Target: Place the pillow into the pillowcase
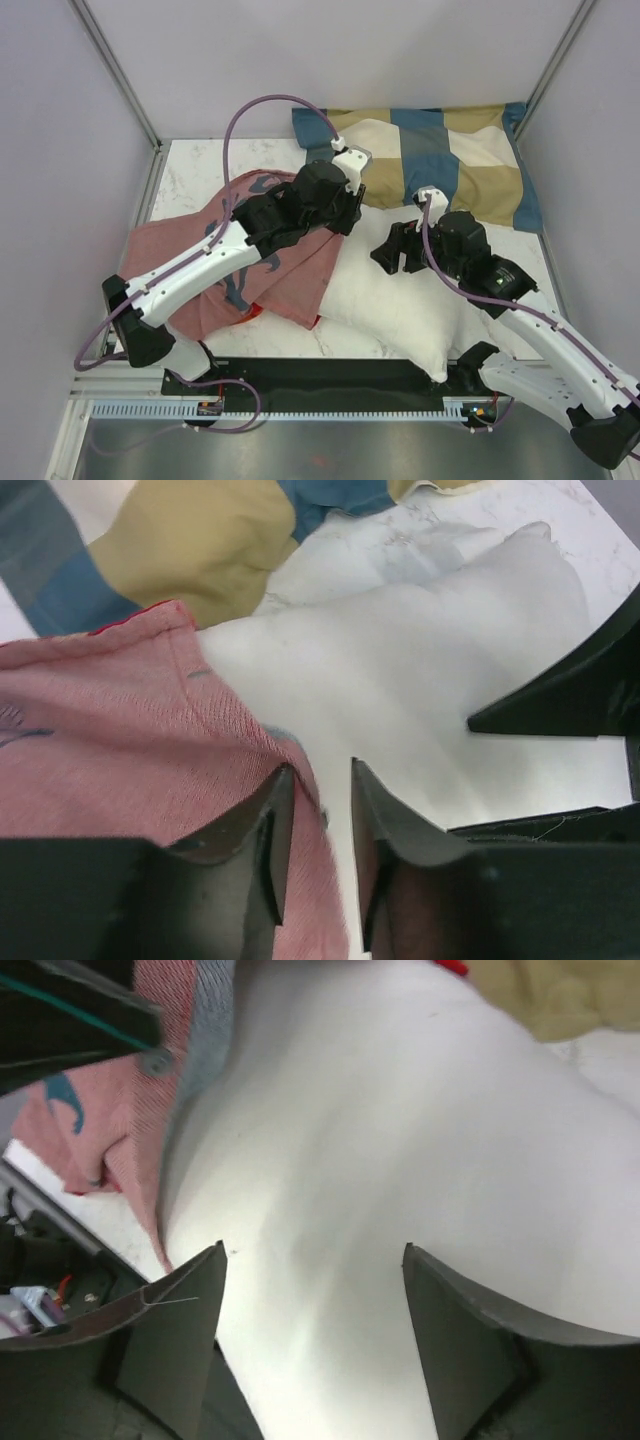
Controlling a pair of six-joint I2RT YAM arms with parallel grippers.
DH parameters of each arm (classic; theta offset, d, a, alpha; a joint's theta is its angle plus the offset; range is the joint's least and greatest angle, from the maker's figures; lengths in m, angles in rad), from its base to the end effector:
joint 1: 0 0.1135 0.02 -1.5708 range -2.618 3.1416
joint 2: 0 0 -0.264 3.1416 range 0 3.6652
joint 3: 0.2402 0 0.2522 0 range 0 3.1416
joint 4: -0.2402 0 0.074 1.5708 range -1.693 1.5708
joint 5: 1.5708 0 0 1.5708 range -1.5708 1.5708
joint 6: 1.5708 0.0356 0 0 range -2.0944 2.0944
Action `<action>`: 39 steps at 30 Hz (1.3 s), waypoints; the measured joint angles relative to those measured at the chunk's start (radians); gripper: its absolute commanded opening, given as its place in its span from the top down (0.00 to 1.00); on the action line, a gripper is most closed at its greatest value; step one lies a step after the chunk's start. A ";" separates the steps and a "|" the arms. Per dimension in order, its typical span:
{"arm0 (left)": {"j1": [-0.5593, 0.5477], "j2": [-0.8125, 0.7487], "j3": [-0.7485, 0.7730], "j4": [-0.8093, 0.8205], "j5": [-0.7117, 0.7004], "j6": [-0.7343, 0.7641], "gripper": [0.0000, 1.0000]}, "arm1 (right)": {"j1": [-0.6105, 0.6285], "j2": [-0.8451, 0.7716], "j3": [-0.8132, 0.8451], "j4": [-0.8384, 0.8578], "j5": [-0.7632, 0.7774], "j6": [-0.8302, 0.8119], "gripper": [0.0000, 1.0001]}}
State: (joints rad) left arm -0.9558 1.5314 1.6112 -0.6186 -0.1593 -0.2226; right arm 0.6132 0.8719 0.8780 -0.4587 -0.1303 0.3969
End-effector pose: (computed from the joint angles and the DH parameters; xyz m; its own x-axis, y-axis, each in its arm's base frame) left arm 0.2023 -0.2766 0.4006 -0.4494 0.2584 -0.8551 0.6446 0.7566 -0.1101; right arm 0.1552 0.1149 0.3293 -0.5873 0.0554 -0.8074 -0.4761 0.7831 0.4000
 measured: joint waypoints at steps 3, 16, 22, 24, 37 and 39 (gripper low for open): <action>-0.002 -0.042 0.011 -0.046 -0.079 0.010 0.37 | 0.000 0.003 0.036 -0.040 0.073 0.000 0.15; -0.003 0.112 0.259 -0.178 -0.311 0.052 0.02 | -0.013 0.190 0.100 -0.031 0.225 -0.090 0.02; 0.013 0.422 0.525 -0.266 -0.316 0.055 0.06 | -0.016 0.118 -0.035 0.045 0.225 -0.050 0.03; 0.027 0.515 0.603 -0.314 -0.306 0.053 0.13 | -0.016 0.077 -0.074 0.066 0.226 -0.037 0.09; 0.125 0.588 0.552 -0.478 -0.232 -0.021 0.98 | -0.023 -0.039 -0.233 0.225 0.159 0.022 1.00; 0.124 0.553 0.552 -0.491 -0.221 -0.020 0.98 | -0.022 -0.062 -0.259 0.254 0.114 0.018 1.00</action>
State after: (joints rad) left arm -0.8314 2.0842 2.1635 -1.1099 -0.3801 -0.2424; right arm 0.5911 0.8097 0.6193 -0.2047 -0.0158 0.4145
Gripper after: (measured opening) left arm 0.058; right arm 0.012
